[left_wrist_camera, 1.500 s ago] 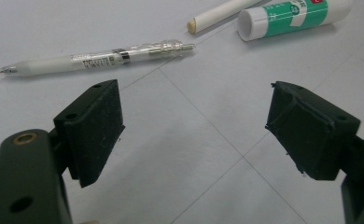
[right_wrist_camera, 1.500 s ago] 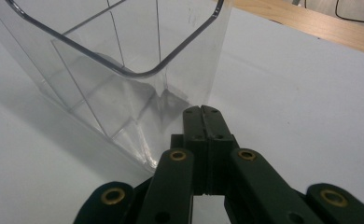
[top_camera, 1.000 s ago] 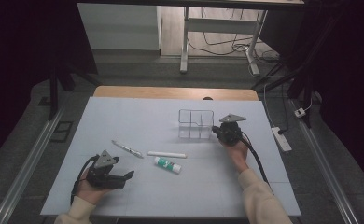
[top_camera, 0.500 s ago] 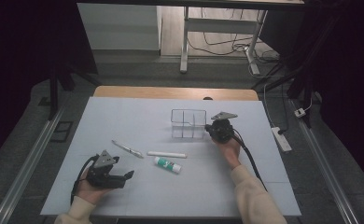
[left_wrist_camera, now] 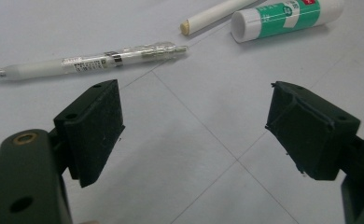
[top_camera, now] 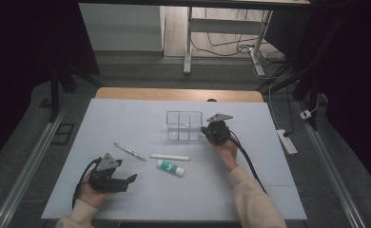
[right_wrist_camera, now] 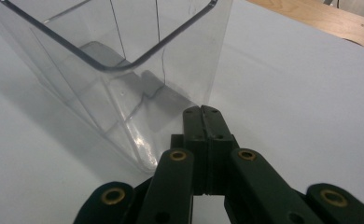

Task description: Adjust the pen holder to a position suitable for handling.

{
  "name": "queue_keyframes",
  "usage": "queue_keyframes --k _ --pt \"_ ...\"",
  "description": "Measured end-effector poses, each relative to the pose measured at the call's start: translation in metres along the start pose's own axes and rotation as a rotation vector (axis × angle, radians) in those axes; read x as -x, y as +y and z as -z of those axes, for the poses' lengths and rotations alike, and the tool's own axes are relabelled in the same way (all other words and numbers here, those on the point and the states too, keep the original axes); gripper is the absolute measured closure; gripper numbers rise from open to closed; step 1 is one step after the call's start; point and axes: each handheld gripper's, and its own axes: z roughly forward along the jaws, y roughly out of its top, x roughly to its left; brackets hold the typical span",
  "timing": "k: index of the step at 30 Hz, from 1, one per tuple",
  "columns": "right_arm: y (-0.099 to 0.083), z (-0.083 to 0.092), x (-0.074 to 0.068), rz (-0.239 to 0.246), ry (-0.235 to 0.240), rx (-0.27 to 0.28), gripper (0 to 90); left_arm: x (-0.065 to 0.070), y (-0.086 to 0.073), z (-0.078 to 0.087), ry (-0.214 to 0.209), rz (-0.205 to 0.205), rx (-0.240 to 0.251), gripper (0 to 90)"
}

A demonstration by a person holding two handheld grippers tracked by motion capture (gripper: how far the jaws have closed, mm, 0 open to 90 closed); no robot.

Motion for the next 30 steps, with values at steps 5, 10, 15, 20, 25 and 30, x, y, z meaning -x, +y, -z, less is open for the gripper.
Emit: queue_keyframes --k 5,10,15,20,25,30 --pt "0.0 -0.002 -0.003 0.007 0.002 -0.005 89.1 -0.001 0.0 0.0 0.001 0.003 0.0 18.2" --pt "0.0 -0.003 -0.003 0.003 0.004 -0.003 89.1 0.0 0.0 -0.001 -0.001 0.001 -0.004 18.2" --pt "0.0 -0.002 -0.003 0.011 0.007 -0.006 89.1 0.0 0.0 -0.001 0.001 0.001 -0.006 18.2" --pt "-0.002 0.008 -0.005 0.073 -0.02 -0.006 89.2 0.0 0.0 -0.001 0.0 -0.001 -0.006 18.1" --pt "-0.01 0.026 0.003 0.06 -0.012 0.005 89.2 -0.001 -0.001 0.0 0.002 0.004 -0.004 18.2" --pt "-0.021 0.049 0.009 0.051 -0.007 0.013 89.2 0.0 -0.001 -0.001 0.004 0.004 -0.008 18.2"
